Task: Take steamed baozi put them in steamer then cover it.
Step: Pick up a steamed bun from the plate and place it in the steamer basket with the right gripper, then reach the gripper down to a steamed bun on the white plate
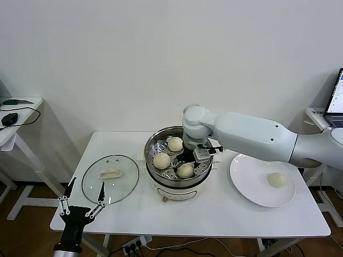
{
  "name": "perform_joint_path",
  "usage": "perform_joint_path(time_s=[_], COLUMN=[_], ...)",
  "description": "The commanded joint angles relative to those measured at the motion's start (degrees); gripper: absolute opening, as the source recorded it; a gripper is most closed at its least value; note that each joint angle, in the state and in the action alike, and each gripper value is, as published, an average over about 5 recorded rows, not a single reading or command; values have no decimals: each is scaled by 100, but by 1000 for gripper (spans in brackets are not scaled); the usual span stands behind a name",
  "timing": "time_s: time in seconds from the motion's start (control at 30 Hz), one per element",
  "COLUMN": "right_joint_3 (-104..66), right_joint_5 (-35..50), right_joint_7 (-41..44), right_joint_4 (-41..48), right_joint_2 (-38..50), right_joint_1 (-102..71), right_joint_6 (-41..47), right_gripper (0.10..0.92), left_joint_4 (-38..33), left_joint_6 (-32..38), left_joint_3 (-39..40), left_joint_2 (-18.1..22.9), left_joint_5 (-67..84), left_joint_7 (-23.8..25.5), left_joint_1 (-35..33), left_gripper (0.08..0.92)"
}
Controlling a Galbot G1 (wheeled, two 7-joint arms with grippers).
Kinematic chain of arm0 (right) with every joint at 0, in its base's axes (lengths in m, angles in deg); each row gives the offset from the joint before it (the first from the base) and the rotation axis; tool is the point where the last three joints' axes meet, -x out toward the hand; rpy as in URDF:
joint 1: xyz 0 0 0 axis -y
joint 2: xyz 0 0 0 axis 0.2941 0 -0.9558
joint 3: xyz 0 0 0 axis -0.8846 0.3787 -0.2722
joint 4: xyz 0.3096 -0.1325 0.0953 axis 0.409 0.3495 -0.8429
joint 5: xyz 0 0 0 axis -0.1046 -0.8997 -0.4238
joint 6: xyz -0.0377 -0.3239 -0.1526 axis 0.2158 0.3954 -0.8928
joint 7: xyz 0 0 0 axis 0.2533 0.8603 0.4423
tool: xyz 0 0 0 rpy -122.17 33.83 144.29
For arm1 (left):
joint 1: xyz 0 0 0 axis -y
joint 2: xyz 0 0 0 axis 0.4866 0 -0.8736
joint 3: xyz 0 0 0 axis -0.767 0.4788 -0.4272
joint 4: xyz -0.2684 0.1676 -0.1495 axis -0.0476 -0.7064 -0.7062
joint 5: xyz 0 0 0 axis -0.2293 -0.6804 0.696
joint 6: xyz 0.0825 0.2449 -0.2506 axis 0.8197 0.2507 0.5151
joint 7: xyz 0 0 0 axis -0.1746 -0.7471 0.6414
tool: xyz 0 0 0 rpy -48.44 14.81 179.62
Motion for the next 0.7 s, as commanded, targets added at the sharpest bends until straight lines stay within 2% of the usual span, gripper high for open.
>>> perform_joint_path(time_s=[0.03,0.2,0.37,0.53,0.7], right_joint_3=[-79,-402,-932,-708,-870], right_joint_5=[-62,90,1022,3040,3672], right_joint_7=[-55,-39,219,277,635], right_joint_4=[-43,-38,327,917,1998], right_joint_2=[18,202,784,1696,2145], right_joint_1=[2,65,219,606,626], right_joint_6=[-275,-275,183,2145,3427], right_gripper=[821,823,823,823,823], left_joint_4=[10,10,9,-10,-15], left_joint_6=[0,0,5,-14,-36], left_joint_3=[1,1,-16,-1,51], left_joint_2=[-2,-1,-9,-22,-21], left_joint_5=[5,6,8,14,10], left_joint_7=[0,-1,-2,-3,-3], left_joint_1=[9,8,3,29,52], left_gripper=[823,823,823,823,823])
